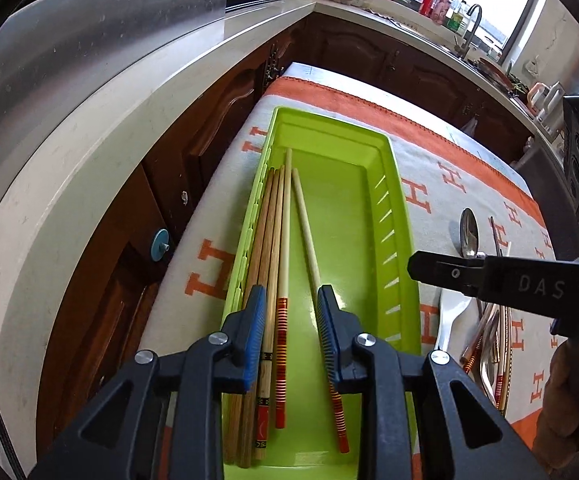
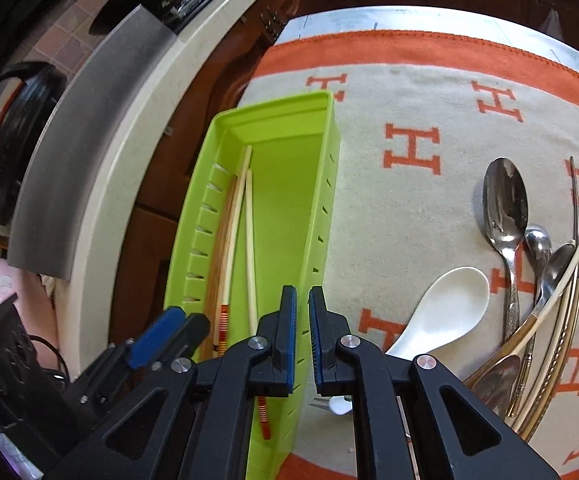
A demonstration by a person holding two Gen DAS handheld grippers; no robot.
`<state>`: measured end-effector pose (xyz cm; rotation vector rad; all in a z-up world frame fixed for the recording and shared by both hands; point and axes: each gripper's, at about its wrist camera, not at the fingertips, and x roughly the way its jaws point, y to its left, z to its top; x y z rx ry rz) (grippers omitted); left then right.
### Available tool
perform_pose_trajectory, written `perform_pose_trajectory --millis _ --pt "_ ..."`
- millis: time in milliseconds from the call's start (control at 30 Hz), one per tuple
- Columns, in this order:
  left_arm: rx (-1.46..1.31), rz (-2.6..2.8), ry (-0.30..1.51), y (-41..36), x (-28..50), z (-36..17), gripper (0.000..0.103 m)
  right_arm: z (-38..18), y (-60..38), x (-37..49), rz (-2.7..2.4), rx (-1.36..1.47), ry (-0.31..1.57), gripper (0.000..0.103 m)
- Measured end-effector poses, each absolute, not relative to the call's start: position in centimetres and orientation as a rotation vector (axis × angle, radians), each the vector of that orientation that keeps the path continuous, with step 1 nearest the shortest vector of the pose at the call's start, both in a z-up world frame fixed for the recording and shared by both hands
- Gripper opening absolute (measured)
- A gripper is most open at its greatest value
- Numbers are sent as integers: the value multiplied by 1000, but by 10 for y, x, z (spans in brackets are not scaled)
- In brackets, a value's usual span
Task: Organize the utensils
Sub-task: 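Carry both chopsticks into the green tray and open both tools, then move both open tools back over the utensil pile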
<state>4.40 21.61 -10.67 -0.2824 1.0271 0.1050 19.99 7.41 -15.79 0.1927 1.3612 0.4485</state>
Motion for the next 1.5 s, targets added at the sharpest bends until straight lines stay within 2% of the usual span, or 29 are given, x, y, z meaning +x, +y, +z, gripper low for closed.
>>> perform_pose_trajectory --millis 200,300,600,667,733,800,1133,1500 --pt "-281 112 1034 217 42 -107 25 -172 92 204 407 80 1365 14" --pt "-282 114 1035 217 41 -106 25 -174 92 202 396 107 1362 9" --pt "-270 86 1041 209 41 -104 25 -171 74 184 338 116 1387 9" --pt "-260 80 1040 206 40 -102 28 -168 68 180 345 119 1407 9" --pt "-253 77 1032 203 37 -98 38 -161 61 176 379 125 1406 11" --pt "-243 67 1022 199 35 -93 41 -149 51 169 400 112 1379 13" --pt "-201 -56 1011 152 29 -69 41 -109 -56 143 368 133 1275 15" --pt "-88 -167 1065 76 49 -69 41 -144 -172 125 261 285 1302 16"
